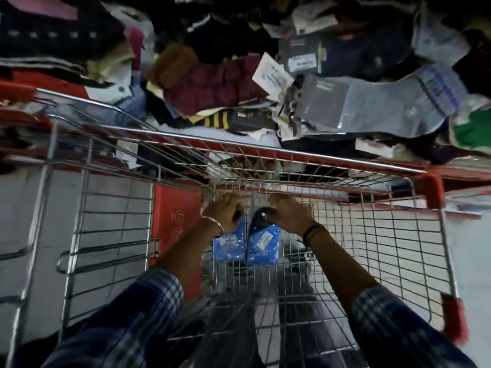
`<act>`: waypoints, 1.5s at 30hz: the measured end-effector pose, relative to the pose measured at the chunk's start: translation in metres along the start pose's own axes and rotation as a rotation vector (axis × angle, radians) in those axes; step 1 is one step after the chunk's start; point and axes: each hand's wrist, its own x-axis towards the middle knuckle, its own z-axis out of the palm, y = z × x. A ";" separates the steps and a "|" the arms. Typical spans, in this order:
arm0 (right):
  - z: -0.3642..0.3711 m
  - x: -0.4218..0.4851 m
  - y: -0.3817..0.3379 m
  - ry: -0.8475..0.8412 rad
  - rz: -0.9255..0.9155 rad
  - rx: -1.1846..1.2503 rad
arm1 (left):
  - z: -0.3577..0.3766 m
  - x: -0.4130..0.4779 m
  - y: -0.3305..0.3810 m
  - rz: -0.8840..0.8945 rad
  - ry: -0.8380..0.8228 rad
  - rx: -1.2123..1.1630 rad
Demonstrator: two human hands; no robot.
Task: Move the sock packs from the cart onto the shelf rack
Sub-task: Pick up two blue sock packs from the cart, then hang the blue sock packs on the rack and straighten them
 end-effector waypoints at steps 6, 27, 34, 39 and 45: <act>0.041 0.051 0.030 -0.195 0.111 -0.054 | 0.029 0.034 -0.027 -0.071 -0.269 0.125; 0.054 0.030 0.031 -0.230 0.033 -0.170 | 0.009 0.023 -0.015 -0.041 -0.454 -0.019; 0.001 -0.026 0.009 0.034 -0.065 -0.265 | -0.038 -0.024 0.015 -0.006 -0.191 -0.056; -0.055 -0.069 -0.011 0.187 -0.105 -0.354 | -0.094 -0.056 0.044 0.022 0.032 0.001; -0.115 -0.125 -0.039 0.354 -0.109 -0.374 | -0.167 -0.098 0.078 0.078 0.231 0.004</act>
